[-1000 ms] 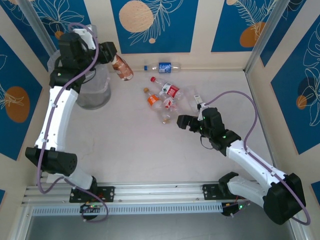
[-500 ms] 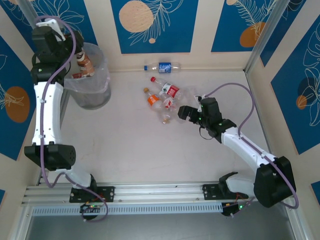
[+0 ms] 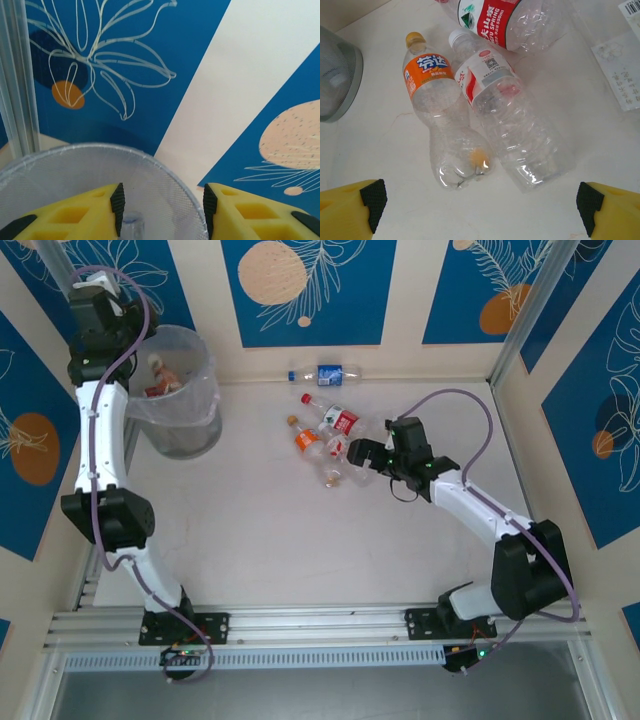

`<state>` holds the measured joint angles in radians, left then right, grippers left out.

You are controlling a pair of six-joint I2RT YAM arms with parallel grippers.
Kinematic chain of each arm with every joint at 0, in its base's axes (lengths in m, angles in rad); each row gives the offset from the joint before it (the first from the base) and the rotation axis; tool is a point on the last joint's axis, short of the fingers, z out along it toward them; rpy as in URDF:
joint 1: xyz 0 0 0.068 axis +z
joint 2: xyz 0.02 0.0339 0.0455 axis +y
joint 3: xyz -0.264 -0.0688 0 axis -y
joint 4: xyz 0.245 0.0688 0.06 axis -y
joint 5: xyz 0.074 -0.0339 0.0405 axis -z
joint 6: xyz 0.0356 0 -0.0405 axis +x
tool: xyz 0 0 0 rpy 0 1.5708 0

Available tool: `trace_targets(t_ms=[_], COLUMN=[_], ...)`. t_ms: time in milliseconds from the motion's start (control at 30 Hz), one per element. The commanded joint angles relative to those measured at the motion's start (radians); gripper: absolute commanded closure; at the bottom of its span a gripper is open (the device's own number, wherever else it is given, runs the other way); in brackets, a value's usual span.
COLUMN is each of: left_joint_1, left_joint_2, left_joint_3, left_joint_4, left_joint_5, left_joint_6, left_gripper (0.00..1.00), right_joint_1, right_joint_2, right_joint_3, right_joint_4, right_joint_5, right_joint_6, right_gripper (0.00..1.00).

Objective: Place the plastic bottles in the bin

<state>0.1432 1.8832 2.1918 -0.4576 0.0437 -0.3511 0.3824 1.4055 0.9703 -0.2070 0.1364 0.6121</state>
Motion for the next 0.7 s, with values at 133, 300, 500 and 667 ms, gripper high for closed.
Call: trace_targets(t_ms=[133, 300, 500, 667], left_joint_1=[0.013, 0.003, -0.061, -0.202], left_joint_2=[0.015, -0.025, -0.126, -0.192], left_joint_3=[0.037, 0.004, -0.112, -0.239], left_joint_4=[-0.050, -0.053, -0.007, 0.070], left_joint_5=[0.070, 0.241, 0.323, 0.351], left_joint_6=[-0.009, -0.058, -0.045, -0.021], left_gripper=[0.36, 0.26, 0.10, 0.01], right_joint_1=[-0.063, -0.133, -0.220, -0.273], right_joint_2=[0.164, 0.406, 0.750, 1.006], right_joint_3=[0.212, 0.457, 0.900, 1.232], right_joint_4=[-0.088, -0.112, -0.222, -0.274], right_joint_5=[-0.083, -0.130, -0.211, -0.322], right_joint_6=[-0.089, -0.161, -0.184, -0.124], right_gripper=[0.00, 0.00, 0.01, 0.04])
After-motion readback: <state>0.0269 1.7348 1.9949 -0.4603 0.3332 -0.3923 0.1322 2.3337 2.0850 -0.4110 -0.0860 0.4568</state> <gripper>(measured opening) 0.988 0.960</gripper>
